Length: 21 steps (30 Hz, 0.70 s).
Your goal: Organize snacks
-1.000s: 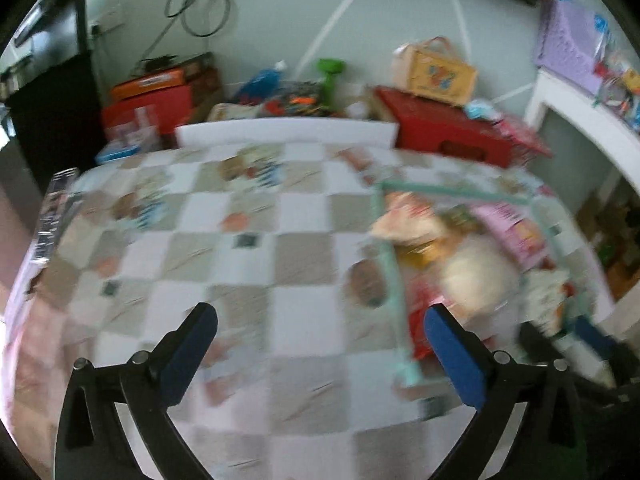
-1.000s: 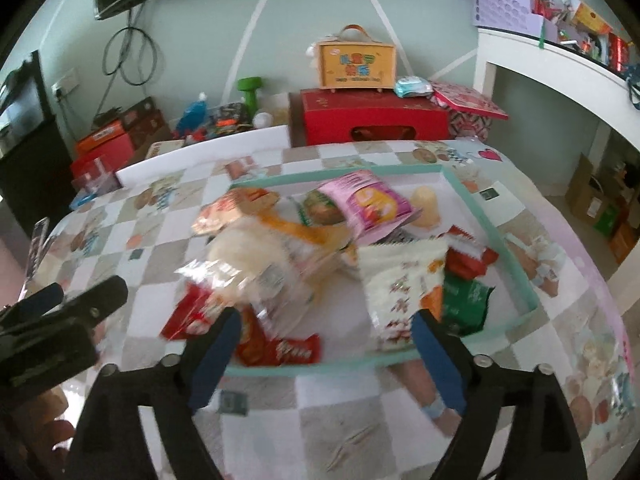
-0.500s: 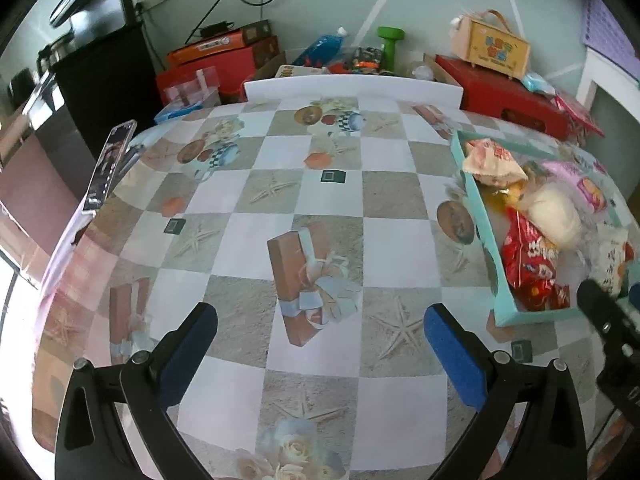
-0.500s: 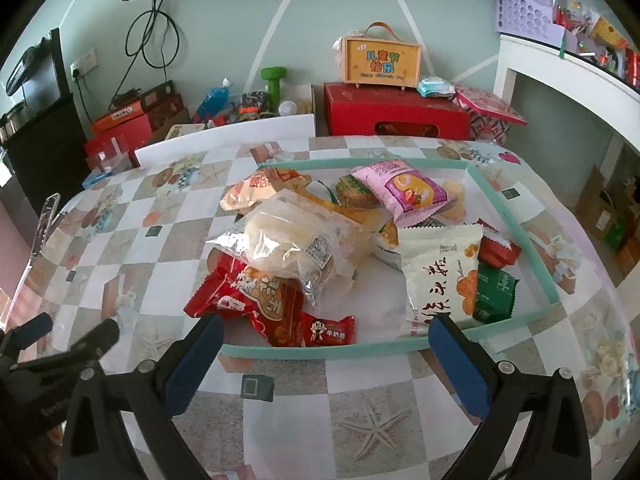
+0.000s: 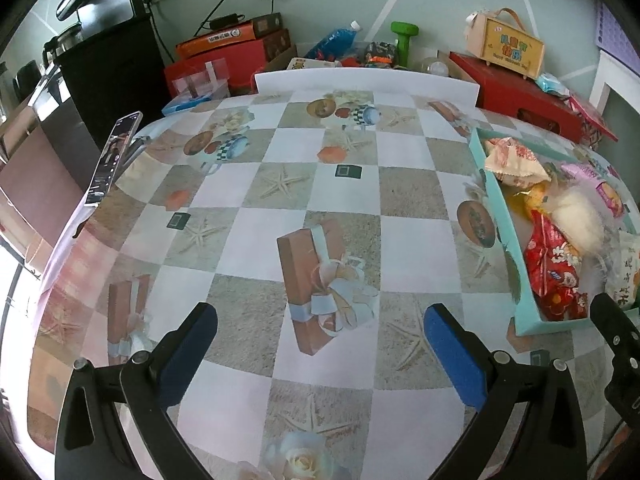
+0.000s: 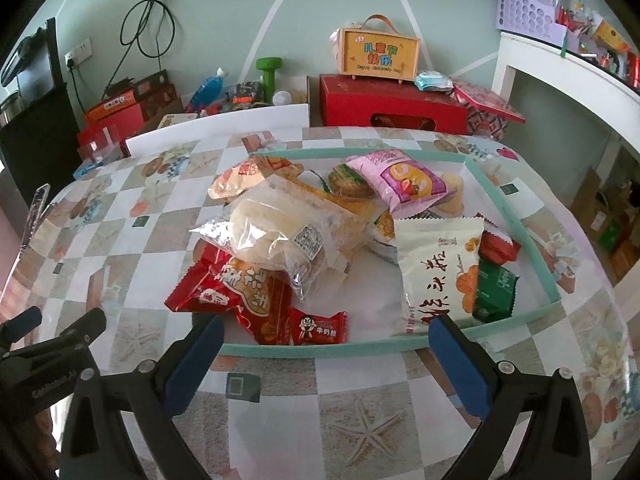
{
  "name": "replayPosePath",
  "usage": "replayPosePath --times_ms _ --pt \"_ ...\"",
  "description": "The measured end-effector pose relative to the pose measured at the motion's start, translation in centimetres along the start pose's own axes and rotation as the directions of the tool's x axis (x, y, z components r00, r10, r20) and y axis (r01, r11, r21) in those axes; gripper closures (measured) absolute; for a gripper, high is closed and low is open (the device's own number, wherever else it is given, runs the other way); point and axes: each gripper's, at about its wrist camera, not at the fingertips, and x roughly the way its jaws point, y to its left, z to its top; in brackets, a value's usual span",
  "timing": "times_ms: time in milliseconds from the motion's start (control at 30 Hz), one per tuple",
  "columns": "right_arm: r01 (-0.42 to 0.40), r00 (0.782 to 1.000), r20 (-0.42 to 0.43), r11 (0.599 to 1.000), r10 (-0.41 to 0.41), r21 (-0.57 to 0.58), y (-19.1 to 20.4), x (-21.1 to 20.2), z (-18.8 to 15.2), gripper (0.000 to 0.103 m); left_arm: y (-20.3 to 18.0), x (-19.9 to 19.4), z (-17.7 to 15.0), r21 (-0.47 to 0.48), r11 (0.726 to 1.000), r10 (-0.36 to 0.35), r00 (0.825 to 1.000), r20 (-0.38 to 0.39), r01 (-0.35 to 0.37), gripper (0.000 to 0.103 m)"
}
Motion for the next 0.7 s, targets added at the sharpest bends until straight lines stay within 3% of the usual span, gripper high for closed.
replayPosePath --times_ms 700 --pt "0.002 1.0 -0.026 1.0 -0.002 -0.002 0.1 1.0 -0.4 0.0 -0.8 1.4 0.1 0.019 1.0 0.023 1.0 -0.011 -0.023 0.0"
